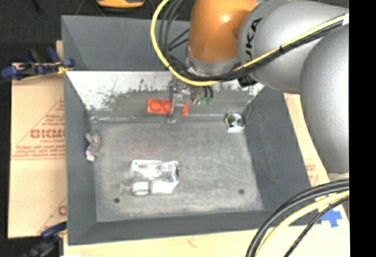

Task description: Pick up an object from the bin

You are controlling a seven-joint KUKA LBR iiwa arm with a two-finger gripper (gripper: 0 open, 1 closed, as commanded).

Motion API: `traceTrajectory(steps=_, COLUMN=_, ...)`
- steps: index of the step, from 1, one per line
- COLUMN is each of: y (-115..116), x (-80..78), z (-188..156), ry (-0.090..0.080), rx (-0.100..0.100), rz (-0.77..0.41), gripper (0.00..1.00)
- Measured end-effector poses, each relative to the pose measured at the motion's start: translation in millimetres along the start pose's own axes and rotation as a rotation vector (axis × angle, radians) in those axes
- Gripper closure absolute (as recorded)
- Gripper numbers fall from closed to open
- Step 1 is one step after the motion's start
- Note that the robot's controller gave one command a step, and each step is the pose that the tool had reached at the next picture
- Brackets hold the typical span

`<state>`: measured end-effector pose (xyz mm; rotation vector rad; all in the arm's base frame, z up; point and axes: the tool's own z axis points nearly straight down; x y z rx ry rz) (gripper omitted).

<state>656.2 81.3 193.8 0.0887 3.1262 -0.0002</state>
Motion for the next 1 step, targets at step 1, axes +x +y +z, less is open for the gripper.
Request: traceTrajectory(steps=1, y=-38.8, x=20.4, z=-131.0, ry=0.001, rx=0.001, rz=-0.184, gripper=1.0)
